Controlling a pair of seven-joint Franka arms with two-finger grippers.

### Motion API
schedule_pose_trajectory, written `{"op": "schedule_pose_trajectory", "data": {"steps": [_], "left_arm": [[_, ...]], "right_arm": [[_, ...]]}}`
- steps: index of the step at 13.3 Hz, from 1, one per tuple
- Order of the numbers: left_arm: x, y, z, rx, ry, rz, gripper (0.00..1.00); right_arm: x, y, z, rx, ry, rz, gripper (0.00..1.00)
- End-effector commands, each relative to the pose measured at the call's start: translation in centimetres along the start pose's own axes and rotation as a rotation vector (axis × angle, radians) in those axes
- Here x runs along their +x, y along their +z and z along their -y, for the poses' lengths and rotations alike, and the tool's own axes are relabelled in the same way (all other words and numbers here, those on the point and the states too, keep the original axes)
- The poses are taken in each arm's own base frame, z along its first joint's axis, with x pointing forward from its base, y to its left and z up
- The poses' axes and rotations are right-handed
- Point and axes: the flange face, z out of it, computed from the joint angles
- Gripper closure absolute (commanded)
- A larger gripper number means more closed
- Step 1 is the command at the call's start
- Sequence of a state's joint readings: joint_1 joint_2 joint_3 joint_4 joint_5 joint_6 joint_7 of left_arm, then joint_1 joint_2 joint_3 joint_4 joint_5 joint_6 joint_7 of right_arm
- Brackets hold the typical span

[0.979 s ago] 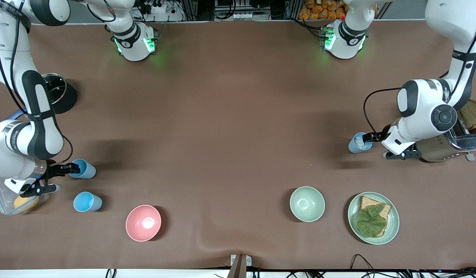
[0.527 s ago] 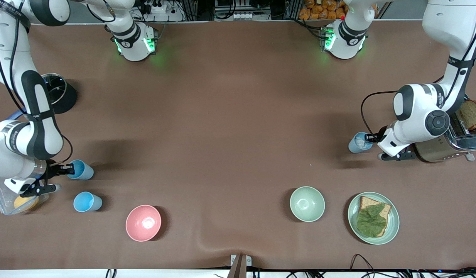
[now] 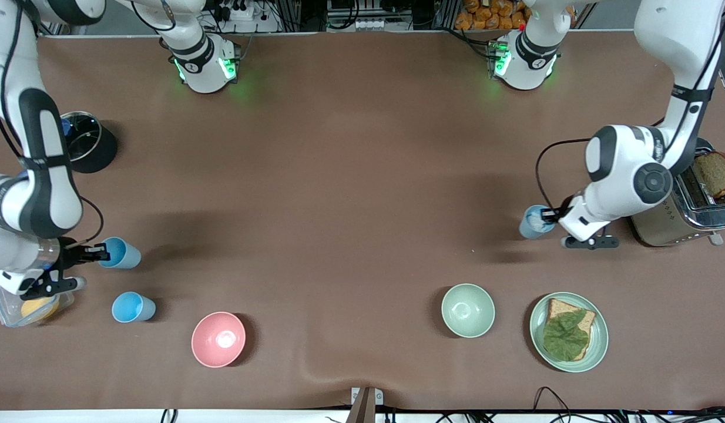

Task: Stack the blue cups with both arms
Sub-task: 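Carry the right gripper's cup toward center while the left gripper carries its cup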

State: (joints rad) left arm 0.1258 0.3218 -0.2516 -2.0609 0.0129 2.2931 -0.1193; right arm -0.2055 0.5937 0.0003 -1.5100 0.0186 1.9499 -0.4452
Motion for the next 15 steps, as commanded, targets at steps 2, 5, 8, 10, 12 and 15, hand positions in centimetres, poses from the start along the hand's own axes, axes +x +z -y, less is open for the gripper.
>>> {"op": "schedule_pose_trajectory", "data": {"steps": [2, 5, 8, 10, 12, 15], "left_arm": [[-0.9, -3.4, -12.7, -0.071, -0.059, -0.029, 1.00], [-3.9, -3.1, -24.3, -0.104, -0.127, -0.010, 1.00], [-6.8, -1.4, -33.4, -0.123, -0.204, 0.023, 1.00], [-9.2, 1.1, -38.0, -0.090, -0.194, 0.029, 1.00], [-9.9, 3.1, -41.2, -0.080, -0.235, 0.029, 1.00], [-11.7, 6.8, -45.3, -0.062, -0.244, 0.051, 1.00]], "right_arm": [[-0.7, -5.9, 5.1, 0.044, -0.005, -0.019, 1.00], [-0.2, -8.6, 11.7, 0.072, 0.136, 0.016, 1.00], [-0.1, -10.4, 16.1, 0.104, 0.202, 0.013, 1.00], [-0.4, -11.8, 18.2, 0.110, 0.193, 0.001, 1.00], [-1.5, -14.6, 20.9, 0.144, 0.200, -0.003, 1.00], [-3.1, -17.8, 25.3, 0.155, 0.239, 0.009, 1.00]]}}
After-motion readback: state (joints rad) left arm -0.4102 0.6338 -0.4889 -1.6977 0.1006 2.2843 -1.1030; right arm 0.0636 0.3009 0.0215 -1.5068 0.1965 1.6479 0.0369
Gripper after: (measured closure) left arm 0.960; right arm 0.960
